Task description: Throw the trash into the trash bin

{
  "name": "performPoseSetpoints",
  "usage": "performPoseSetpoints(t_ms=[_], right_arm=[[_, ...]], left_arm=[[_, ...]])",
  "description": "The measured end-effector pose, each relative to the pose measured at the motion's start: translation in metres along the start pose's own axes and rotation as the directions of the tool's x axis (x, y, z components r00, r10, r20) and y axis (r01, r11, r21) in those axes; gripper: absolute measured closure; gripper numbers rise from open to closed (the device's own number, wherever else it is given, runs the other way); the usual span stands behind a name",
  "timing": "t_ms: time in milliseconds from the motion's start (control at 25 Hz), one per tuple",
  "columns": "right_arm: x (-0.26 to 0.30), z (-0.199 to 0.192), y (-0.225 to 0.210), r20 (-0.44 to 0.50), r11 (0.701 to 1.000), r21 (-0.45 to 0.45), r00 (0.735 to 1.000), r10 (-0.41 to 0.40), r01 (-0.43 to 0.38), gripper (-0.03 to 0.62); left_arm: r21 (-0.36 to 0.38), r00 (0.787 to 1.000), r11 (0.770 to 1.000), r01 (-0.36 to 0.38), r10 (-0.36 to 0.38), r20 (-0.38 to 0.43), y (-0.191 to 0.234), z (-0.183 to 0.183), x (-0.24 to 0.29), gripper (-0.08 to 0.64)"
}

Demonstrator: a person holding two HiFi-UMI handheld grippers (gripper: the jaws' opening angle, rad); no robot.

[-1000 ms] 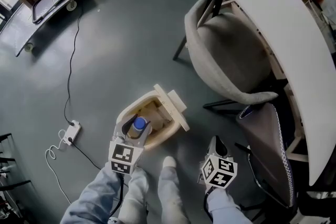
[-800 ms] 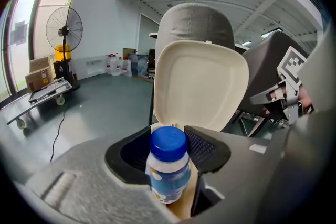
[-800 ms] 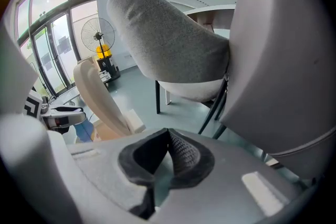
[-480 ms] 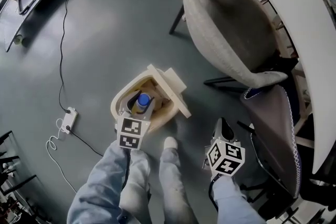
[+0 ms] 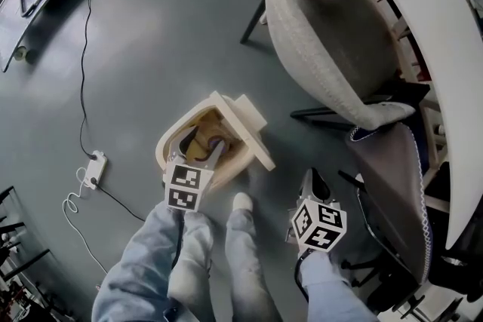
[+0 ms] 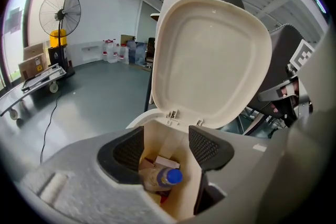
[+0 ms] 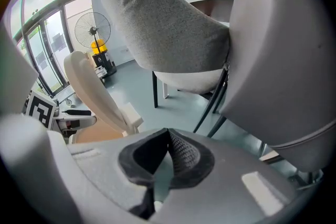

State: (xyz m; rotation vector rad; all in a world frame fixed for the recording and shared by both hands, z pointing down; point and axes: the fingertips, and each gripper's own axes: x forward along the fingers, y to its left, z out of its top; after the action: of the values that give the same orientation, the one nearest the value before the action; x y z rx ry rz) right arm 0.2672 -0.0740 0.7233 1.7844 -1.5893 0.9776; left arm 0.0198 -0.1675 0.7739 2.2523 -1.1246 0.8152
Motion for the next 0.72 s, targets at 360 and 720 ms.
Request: performPoseSetpoints(t_ms=[360,720], right_arm=[[0.001,0.001,0.02,-0.002,1.0,-0.004,1.0,0.024,-0.024,0.589],[-0.014,0.01,0.05,0.041,0.999,-0.011,0.998,0.053,-0.052,0.589]], left_arm=[[-0.052,0.997,0.998,-0.032,0.036,0.069,0.017,0.004,-0.033,0.293],[-0.12,0.984,0.992,-0.029,0.049,0.173,0.018,0.028,-0.086,0.304]])
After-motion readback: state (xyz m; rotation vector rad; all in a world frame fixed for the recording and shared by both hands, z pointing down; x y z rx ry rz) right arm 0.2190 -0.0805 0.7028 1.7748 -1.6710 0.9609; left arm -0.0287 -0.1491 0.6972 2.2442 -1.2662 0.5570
